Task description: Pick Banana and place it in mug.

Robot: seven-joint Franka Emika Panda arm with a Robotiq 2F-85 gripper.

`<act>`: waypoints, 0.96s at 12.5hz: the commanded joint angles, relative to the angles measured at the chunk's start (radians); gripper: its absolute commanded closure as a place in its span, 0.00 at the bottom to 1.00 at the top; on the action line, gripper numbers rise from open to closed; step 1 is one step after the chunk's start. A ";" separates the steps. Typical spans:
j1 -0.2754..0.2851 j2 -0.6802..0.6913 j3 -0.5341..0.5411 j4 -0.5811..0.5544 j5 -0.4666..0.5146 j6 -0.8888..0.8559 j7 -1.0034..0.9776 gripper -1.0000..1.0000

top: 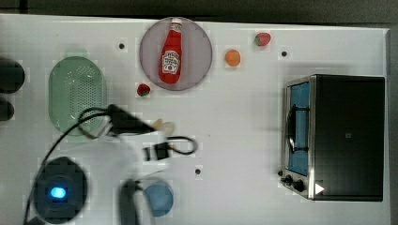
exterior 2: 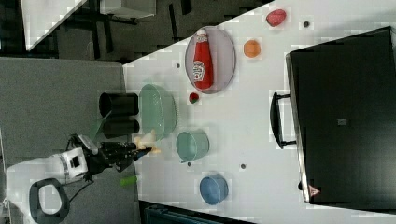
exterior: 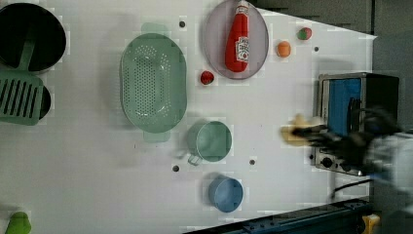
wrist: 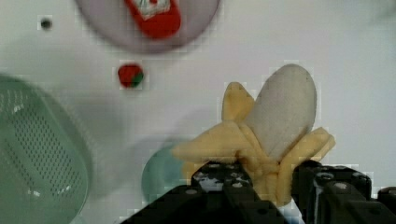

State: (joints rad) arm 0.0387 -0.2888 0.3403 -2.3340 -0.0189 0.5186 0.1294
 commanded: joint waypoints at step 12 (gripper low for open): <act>0.028 0.420 0.071 -0.032 0.046 0.350 0.335 0.46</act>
State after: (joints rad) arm 0.0742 0.1449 0.3889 -2.3770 0.0301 0.8706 0.4229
